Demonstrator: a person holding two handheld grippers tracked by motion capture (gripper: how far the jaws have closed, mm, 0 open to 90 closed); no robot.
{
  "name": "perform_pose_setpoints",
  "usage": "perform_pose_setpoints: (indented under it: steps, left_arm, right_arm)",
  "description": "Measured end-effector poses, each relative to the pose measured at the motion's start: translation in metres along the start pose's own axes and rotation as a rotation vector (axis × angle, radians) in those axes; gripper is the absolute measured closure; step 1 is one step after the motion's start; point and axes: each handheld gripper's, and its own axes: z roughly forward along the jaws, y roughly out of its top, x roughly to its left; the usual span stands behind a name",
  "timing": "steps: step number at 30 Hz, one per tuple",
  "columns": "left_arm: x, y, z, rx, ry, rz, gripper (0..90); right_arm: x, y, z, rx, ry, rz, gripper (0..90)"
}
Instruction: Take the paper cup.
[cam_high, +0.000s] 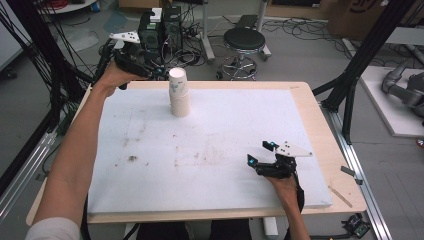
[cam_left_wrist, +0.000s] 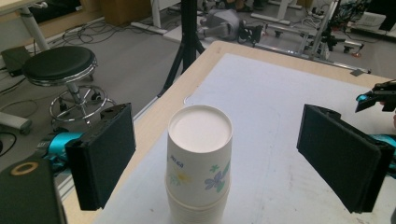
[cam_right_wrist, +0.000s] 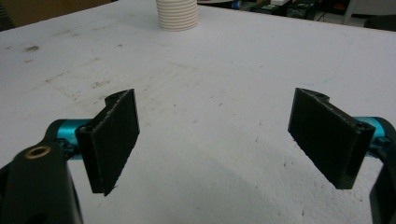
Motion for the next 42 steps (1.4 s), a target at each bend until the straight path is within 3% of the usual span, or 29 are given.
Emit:
perform_pose_setpoints:
  steps: [3,4,8,15,23,27,34,42]
  left_arm:
    - [-0.001,0.002,0.005,0.019,0.005,0.011,11.6]
    - [-0.001,0.003,0.010,0.052,0.011,0.016,11.6]
    - [-0.001,0.005,0.018,0.094,0.024,0.037,11.6]
    - [-0.002,0.013,0.039,0.181,0.009,0.057,11.6]
    - [-0.002,0.012,0.055,0.257,0.022,0.050,11.8]
    - [-0.001,0.010,0.060,0.306,0.057,0.037,12.2]
    - [0.000,0.010,0.064,0.314,0.090,0.016,13.7]
    - [-0.001,0.007,0.074,0.349,0.083,0.011,16.4]
  right_arm:
    - [0.000,0.000,0.000,0.002,0.003,0.004,16.6]
    - [0.000,0.000,0.000,0.003,0.004,0.004,16.6]
    - [0.000,0.000,0.000,0.005,0.005,0.004,16.6]
    - [0.000,0.000,0.001,0.003,0.005,0.001,16.6]
    - [0.000,0.000,0.001,0.004,0.008,0.008,16.6]
    - [0.000,0.000,0.001,0.007,0.008,0.009,16.6]
    - [0.000,0.000,0.001,0.004,0.010,0.012,16.6]
    - [-0.001,0.000,0.000,0.004,0.014,0.017,16.6]
